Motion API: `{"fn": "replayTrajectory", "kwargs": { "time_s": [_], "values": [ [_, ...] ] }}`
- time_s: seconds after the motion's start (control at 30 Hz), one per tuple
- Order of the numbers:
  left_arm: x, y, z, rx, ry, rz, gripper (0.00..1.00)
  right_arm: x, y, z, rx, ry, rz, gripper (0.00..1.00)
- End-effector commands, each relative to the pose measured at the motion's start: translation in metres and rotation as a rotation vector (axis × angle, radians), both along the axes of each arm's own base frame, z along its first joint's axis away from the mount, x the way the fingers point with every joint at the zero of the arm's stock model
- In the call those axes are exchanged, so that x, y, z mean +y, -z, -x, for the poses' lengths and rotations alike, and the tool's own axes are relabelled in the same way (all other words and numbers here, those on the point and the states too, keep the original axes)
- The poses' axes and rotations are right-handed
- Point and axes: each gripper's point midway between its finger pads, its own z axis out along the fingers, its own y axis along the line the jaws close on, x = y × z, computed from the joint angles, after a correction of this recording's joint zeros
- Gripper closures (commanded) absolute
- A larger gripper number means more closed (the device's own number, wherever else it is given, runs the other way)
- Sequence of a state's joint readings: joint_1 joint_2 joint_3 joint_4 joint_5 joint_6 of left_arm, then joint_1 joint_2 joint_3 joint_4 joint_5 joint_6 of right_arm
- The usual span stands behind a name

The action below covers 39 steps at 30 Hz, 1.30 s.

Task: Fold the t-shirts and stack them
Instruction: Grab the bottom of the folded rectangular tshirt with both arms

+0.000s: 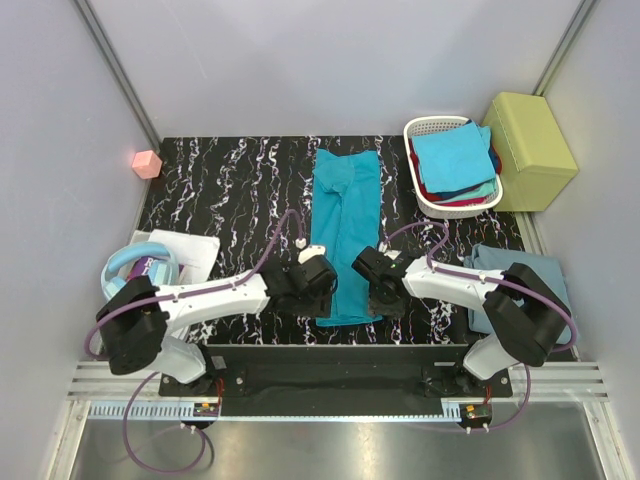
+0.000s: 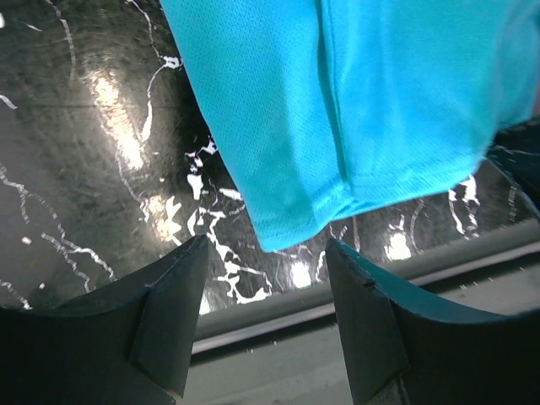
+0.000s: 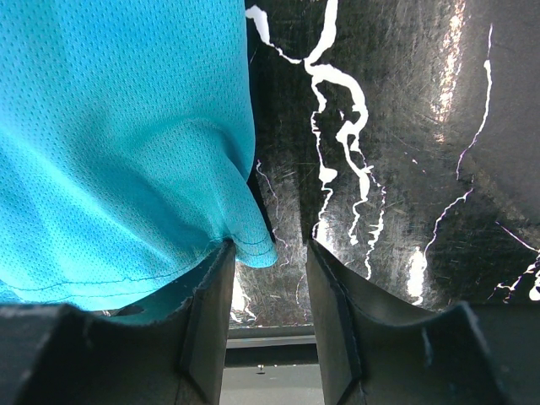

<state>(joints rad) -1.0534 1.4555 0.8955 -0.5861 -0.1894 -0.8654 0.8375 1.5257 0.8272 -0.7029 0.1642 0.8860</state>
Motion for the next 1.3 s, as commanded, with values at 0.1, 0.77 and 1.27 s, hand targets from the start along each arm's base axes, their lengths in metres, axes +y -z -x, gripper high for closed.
{"fn": "replayTrajectory", "kwargs": {
  "time_s": [0.1,0.77,1.27],
  "values": [
    [0.006,-0.038,-0.010,-0.100,-0.030,0.048,0.36,-0.002,0.004,-0.007,-0.019,0.000,0.031,0.53],
    [-0.013,0.017,-0.010,-0.015,0.023,-0.018,0.49,0.000,0.002,-0.009,-0.020,-0.007,0.031,0.53],
    [-0.006,0.044,0.013,0.102,0.016,-0.029,0.66,-0.001,0.001,-0.009,-0.017,-0.012,0.036,0.53]
  ]
}}
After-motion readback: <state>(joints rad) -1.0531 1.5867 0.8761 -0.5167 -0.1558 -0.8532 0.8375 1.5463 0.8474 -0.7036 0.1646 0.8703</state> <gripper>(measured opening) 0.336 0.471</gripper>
